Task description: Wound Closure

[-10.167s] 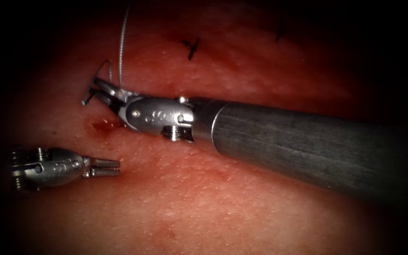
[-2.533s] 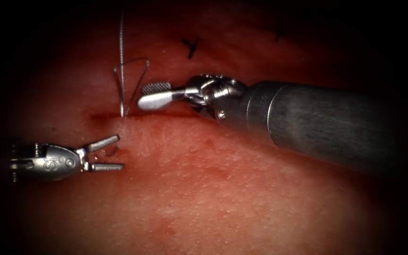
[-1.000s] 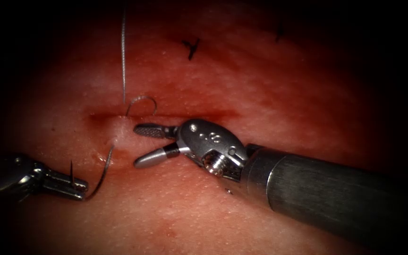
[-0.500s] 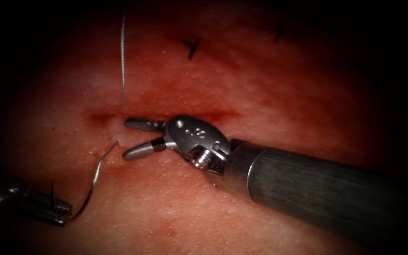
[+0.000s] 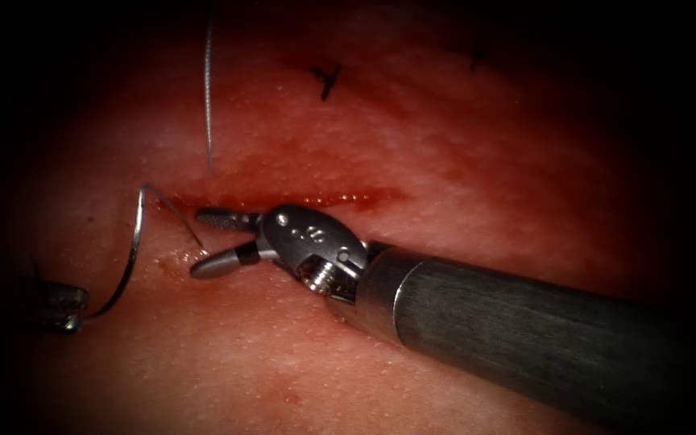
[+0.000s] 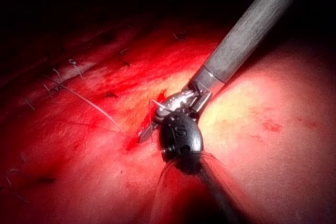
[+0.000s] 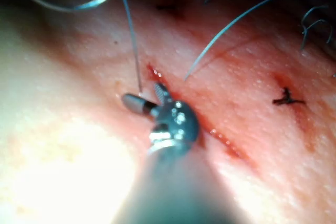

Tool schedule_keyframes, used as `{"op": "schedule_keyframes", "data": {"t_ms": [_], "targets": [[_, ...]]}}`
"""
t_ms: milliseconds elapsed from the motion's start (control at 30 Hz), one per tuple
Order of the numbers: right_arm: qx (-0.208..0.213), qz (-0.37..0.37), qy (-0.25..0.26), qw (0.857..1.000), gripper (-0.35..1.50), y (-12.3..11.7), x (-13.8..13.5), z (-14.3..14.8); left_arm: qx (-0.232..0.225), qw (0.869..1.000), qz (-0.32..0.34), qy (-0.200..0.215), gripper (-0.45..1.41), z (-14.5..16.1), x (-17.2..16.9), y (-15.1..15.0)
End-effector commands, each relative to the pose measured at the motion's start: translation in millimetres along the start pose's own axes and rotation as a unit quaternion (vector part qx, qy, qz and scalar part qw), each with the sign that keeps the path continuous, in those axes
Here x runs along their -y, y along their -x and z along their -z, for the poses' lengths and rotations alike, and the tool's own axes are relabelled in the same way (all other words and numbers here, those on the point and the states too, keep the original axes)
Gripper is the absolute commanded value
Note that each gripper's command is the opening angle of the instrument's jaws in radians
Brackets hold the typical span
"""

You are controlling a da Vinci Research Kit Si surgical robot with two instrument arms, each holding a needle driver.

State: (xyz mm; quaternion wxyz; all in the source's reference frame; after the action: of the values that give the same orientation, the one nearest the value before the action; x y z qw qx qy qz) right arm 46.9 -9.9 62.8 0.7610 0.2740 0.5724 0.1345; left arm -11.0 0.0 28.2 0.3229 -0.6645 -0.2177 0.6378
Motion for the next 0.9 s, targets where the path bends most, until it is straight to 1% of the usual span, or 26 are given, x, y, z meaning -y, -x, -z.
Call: {"op": "schedule_keyframes", "data": {"t_ms": [33, 67, 100, 333, 400, 500, 567, 600, 700, 767, 800, 833, 900], "targets": [[0.003, 0.002, -0.003, 1.000, 0.16, -0.5, -0.4, -0.8, -0.001, 1.000, -0.004, -0.001, -0.45, -0.6, 0.2, 0.1], [0.002, 0.002, -0.005, 1.000, -0.15, -0.5, -0.4, -0.8, -0.001, 1.000, -0.007, -0.002, -0.45, -0.7, 0.0, 0.0], [0.002, 0.001, -0.005, 1.000, -0.35, -0.7, -0.5, -0.7, -0.001, 1.000, -0.012, -0.003, -0.45, -0.7, -0.3, -0.1], [0.002, 0.004, 0.002, 1.000, -0.35, -1.8, -0.4, -0.4, -0.001, 1.000, -0.025, -0.005, -0.45, -0.4, -1.3, -0.8], [0.007, 0.005, 0.002, 1.000, -0.35, -2.2, -0.1, -0.3, -0.004, 0.999, -0.032, -0.005, -0.45, -0.1, -1.5, -1.1], [0.021, 0.003, -0.004, 1.000, -0.35, -2.7, 0.7, 0.1, -0.004, 0.999, -0.049, -0.019, -0.45, 0.4, -1.6, -1.4], [0.052, 0.001, -0.021, 0.998, -0.35, -3.9, 3.0, 1.1, -0.007, 0.996, -0.073, -0.049, -0.45, 1.2, -0.8, -1.9], [0.058, 0.000, -0.026, 0.998, -0.35, -4.3, 3.6, 1.3, -0.008, 0.996, -0.076, -0.055, -0.45, 1.3, -0.6, -2.0], [0.065, -0.002, -0.040, 0.997, -0.35, -5.8, 5.5, 2.2, -0.002, 0.994, -0.089, -0.071, -0.45, 1.7, 0.2, -1.8], [0.062, -0.004, -0.047, 0.997, -0.35, -7.0, 6.6, 2.7, 0.007, 0.990, -0.108, -0.093, -0.45, 2.1, 1.0, -1.5], [0.061, -0.005, -0.049, 0.997, -0.35, -7.5, 7.0, 2.8, 0.011, 0.988, -0.111, -0.104, -0.45, 2.3, 1.3, -1.4], [0.060, -0.007, -0.055, 0.997, -0.35, -8.6, 8.0, 2.8, 0.017, 0.986, -0.116, -0.118, -0.45, 2.7, 2.1, -1.0], [0.061, -0.006, -0.059, 0.996, -0.35, -9.3, 9.0, 2.6, 0.021, 0.984, -0.121, -0.130, -0.45, 3.1, 2.9, -0.7]]}}
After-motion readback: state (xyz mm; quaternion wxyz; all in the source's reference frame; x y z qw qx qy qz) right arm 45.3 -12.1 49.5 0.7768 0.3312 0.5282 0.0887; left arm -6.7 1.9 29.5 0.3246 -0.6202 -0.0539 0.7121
